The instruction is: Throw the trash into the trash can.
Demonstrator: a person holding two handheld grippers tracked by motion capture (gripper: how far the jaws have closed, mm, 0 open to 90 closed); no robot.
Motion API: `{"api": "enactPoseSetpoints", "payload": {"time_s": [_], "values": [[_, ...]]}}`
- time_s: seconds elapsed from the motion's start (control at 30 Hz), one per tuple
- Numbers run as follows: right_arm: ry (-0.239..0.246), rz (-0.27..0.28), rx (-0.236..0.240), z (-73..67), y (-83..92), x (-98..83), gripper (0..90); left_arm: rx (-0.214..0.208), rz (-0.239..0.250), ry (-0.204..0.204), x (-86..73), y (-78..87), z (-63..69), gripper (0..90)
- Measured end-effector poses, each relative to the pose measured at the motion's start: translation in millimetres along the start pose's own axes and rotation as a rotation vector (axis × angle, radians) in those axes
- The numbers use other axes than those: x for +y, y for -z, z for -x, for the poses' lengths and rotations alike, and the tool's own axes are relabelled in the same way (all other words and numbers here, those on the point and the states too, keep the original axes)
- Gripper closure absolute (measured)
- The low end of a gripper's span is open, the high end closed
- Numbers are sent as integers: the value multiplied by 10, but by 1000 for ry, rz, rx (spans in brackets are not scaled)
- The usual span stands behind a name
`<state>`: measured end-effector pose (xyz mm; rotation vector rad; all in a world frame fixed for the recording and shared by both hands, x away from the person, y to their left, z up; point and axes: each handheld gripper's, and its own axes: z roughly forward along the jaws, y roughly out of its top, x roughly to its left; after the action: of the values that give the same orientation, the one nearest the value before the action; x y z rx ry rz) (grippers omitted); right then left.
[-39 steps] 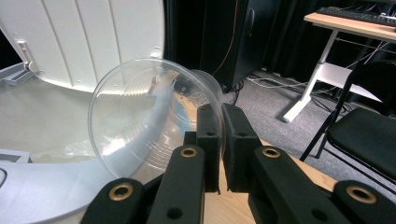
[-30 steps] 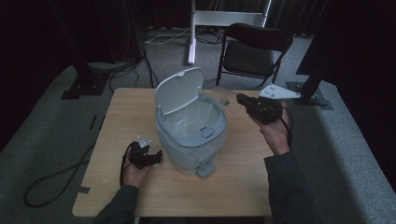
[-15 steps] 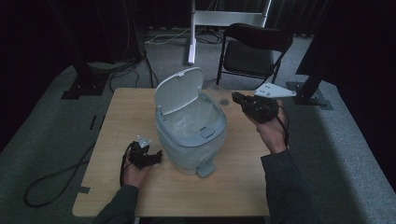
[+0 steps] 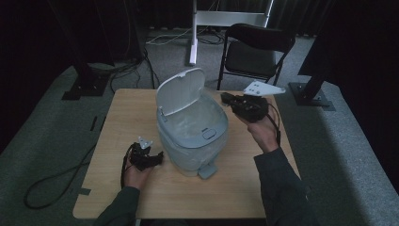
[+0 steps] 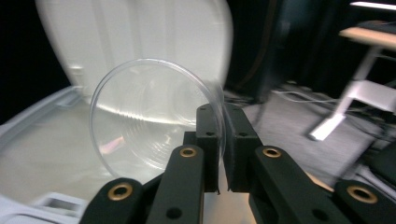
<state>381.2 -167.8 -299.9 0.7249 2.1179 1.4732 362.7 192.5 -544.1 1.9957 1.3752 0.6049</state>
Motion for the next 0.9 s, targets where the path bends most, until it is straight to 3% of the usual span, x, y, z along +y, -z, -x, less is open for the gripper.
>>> {"api": "enactPoseSetpoints", "payload": {"time_s": [0.1,0.33,0.9], "values": [[11,7,34,-48,-50,25,688,0,0,0,0,0,0,243],[-9,18,-13,25,-37,87,685,0,1,1,1,-2,1,242],[-56,15,-36,185,-163,185,667,-1,1,1,3,-4,3,243]]}}
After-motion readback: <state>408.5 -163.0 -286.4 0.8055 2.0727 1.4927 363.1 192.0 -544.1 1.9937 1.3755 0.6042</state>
